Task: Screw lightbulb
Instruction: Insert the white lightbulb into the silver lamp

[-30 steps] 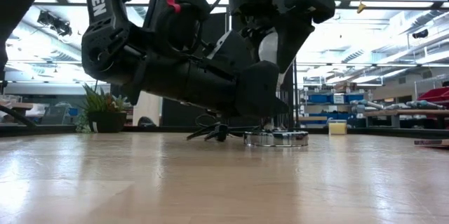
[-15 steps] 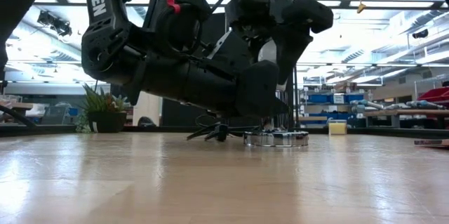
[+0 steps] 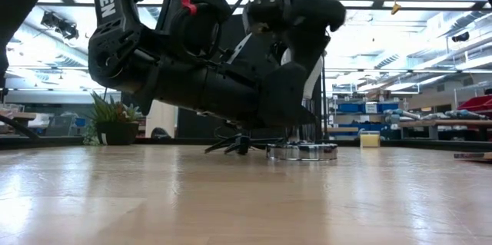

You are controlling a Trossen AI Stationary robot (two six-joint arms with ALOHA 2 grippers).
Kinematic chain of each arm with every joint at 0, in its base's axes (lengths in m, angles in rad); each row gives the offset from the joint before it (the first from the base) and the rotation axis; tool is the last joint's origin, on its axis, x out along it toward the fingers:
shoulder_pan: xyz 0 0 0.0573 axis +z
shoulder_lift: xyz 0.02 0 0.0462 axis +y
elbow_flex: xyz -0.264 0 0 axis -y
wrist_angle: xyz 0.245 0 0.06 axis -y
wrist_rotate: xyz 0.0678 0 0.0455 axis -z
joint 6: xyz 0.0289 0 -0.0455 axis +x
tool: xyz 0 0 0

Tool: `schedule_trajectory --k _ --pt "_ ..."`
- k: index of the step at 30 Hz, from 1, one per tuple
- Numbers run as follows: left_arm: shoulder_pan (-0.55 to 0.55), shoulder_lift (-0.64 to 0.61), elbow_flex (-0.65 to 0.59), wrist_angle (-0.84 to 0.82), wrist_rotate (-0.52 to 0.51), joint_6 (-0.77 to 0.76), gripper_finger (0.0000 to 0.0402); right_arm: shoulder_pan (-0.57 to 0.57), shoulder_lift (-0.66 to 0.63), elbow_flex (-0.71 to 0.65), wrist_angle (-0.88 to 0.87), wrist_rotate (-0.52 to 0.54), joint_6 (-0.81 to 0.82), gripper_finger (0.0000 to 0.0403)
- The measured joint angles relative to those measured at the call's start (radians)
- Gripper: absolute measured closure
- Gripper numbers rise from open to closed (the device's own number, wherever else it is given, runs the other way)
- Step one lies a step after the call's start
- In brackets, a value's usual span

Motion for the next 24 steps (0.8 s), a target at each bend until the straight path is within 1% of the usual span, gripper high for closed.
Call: schedule_trajectory --k 8,15,24 --pt "0.000 0.000 0.000 -0.001 -0.022 -0.035 0.0217 0.006 0.000 -0.001 0.011 0.067 0.308 0.0143" --pt "0.000 0.000 0.000 -0.003 -0.027 -0.057 0.0217 0.013 0.001 -0.001 0.022 0.123 0.554 0.0137" --pt "0.000 0.000 0.000 -0.004 -0.028 -0.061 0.0217 0.012 0.001 -0.002 0.024 0.156 0.791 0.0139"
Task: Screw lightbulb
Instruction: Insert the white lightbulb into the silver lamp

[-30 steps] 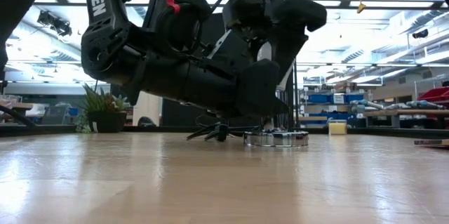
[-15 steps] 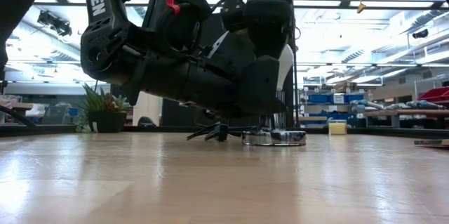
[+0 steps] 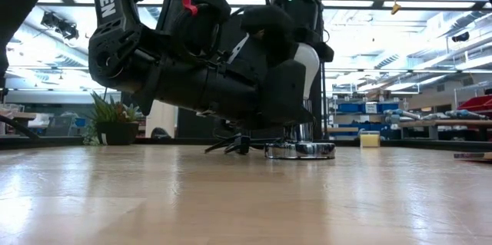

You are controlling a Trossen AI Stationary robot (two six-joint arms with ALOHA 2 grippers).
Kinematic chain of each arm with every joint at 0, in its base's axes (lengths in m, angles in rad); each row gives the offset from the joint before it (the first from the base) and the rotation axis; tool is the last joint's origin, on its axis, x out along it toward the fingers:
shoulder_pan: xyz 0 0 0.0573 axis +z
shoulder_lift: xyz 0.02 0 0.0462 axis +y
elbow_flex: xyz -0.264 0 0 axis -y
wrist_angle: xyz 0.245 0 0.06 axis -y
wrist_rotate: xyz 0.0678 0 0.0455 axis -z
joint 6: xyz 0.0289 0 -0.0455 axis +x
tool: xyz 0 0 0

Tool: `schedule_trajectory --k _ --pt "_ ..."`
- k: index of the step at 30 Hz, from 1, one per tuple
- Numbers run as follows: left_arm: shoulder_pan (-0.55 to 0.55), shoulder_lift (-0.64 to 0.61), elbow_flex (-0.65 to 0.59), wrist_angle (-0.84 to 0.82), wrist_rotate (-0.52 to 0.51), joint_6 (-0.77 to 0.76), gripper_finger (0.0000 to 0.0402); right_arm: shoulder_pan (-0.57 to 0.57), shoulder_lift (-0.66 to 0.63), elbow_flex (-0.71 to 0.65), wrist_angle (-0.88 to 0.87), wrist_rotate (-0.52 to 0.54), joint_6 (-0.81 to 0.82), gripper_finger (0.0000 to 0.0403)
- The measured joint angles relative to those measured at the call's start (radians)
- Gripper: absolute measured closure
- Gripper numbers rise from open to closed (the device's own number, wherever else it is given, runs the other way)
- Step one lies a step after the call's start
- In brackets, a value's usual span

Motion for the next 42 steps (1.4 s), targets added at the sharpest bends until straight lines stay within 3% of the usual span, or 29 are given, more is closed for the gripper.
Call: schedule_trajectory --k 5,11,24,42 --pt "0.000 0.000 0.000 -0.001 -0.003 0.000 0.0217 0.000 0.000 0.000 0.006 0.023 0.091 0.0138" --pt "0.001 0.000 0.000 -0.002 -0.008 0.001 0.0217 0.000 -0.005 0.000 0.009 0.031 0.065 0.0130" --pt "0.004 -0.003 0.000 -0.015 -0.022 -0.003 0.0217 -0.019 -0.059 -0.004 0.023 0.001 -0.036 0.0052" --pt "0.002 -0.003 0.002 -0.048 -0.020 0.000 0.0217 -0.067 -0.069 0.158 -0.068 -0.047 -0.313 0.0052"
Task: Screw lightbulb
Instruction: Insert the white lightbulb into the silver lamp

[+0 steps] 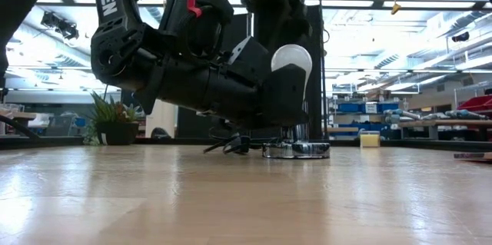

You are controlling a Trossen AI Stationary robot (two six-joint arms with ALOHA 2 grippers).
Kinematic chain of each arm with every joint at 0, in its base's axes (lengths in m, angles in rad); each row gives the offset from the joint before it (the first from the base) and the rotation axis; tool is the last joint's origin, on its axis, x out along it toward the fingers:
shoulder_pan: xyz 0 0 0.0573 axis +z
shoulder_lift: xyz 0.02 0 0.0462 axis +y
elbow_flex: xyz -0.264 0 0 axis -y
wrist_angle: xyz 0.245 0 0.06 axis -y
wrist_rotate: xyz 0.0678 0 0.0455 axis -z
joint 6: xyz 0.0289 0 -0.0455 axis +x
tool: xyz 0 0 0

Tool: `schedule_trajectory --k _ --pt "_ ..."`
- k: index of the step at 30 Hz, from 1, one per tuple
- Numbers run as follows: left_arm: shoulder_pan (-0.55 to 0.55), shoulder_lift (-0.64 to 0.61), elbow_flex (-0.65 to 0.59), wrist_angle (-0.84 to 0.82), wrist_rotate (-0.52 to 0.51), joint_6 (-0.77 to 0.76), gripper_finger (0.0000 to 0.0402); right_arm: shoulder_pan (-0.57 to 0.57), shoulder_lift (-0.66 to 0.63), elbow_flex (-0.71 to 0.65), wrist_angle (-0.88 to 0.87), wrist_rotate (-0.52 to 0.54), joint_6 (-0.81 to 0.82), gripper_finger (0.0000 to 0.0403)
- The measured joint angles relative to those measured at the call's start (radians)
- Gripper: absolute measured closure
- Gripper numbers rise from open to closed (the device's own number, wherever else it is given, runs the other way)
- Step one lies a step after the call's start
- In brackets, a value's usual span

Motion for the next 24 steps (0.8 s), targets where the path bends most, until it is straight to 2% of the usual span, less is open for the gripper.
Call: schedule_trajectory --k 6,12,19,24 --pt "0.000 0.000 0.000 -0.004 0.000 0.002 0.0217 -0.005 -0.001 0.127 -0.205 0.000 -0.201 0.0055" --pt "0.000 0.000 0.000 -0.005 0.000 0.004 0.0217 0.023 -0.003 0.189 -0.414 0.023 -0.561 0.0055" --pt "0.000 0.000 -0.001 -0.005 0.001 0.009 0.0217 0.059 0.001 0.138 -0.342 0.035 -1.029 0.0055" --pt "0.000 0.001 -0.001 -0.005 0.001 0.011 0.0217 0.069 0.001 0.070 -0.292 0.035 -1.236 0.0055"
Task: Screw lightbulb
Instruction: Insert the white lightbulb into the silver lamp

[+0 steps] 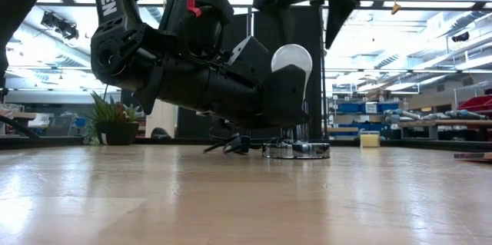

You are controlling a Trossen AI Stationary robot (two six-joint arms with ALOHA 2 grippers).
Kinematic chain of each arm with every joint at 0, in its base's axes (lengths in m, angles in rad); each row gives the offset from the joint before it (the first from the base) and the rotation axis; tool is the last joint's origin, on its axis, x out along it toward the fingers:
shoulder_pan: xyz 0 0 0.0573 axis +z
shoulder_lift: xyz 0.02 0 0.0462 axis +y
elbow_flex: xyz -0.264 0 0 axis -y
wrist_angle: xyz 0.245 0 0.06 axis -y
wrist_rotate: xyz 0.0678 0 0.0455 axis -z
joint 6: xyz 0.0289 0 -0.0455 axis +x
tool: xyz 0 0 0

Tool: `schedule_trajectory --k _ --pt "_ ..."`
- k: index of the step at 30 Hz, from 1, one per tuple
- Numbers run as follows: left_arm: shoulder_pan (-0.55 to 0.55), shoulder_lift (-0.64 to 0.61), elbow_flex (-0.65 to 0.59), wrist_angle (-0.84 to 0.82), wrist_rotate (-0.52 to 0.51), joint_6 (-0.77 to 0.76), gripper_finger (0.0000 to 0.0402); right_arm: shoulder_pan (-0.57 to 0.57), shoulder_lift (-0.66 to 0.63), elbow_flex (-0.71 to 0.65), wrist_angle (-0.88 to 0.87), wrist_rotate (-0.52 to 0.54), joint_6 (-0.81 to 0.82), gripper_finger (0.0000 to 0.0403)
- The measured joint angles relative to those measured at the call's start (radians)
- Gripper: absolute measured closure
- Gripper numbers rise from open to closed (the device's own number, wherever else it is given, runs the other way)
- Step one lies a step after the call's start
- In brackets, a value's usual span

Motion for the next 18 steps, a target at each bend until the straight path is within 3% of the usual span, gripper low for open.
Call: schedule_trajectory --k 18 --pt "0.000 0.001 0.000 0.000 0.000 -0.007 0.0217 0.004 0.000 -0.195 0.262 -0.028 -0.193 0.0055"
